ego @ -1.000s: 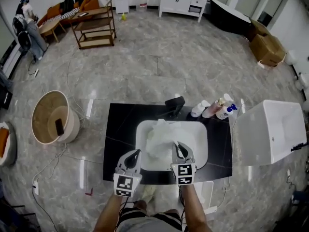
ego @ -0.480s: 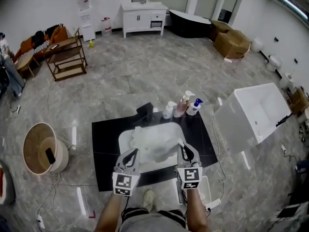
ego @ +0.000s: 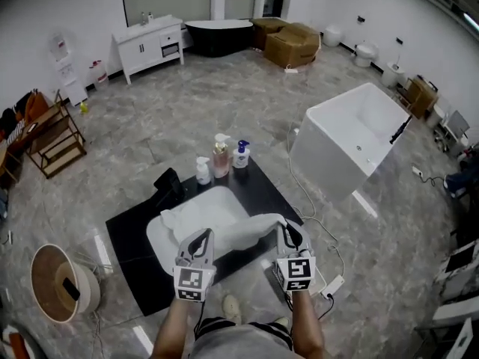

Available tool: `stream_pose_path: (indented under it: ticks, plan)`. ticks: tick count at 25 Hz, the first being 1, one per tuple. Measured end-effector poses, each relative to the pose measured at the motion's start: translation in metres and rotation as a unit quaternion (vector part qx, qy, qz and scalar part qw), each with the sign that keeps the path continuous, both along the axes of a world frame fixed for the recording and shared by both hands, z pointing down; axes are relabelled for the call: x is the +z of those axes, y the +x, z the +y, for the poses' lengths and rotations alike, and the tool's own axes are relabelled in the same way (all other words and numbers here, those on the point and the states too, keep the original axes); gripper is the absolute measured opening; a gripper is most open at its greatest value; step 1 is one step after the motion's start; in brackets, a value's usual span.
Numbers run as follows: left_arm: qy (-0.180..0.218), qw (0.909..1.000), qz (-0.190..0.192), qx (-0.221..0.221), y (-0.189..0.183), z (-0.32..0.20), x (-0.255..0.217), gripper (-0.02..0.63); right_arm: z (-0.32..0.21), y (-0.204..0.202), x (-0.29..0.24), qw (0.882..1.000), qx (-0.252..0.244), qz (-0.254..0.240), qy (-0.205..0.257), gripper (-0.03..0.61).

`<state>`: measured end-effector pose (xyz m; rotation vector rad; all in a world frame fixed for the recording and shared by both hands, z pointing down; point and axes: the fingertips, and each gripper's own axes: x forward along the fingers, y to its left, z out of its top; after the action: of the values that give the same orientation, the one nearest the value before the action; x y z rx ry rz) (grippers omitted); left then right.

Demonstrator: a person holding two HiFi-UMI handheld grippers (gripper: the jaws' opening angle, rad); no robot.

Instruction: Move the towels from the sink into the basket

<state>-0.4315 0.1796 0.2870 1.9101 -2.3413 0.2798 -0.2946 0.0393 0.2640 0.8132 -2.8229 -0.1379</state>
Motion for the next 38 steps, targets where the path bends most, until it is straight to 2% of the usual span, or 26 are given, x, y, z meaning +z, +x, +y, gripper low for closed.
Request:
stream_pose_path:
  ticks: [8, 17, 28, 38]
  plan:
    - [-0.001, 0.9950, -0.009, 0.099, 0.095, -0.076, -0.005, 0.009, -0.050, 0.131, -0.002, 0.994, 0.106, -0.006, -0.001, 0.015]
    - [0.005, 0.9835, -0.009, 0.181, 0.217, -0.134, -0.012, 0.009, -0.086, 0.289, -0.021, 0.977, 0.211, -0.015, 0.011, 0.015]
    - [0.014, 0.9690, -0.012, 0.246, 0.350, -0.174, -0.021, 0.009, -0.099, 0.437, -0.037, 0.959, 0.282, -0.009, 0.034, 0.015]
    - [0.017, 0.9605, -0.019, 0.277, 0.440, -0.191, -0.022, 0.009, -0.103, 0.527, -0.041, 0.950, 0.308, -0.006, 0.047, 0.015]
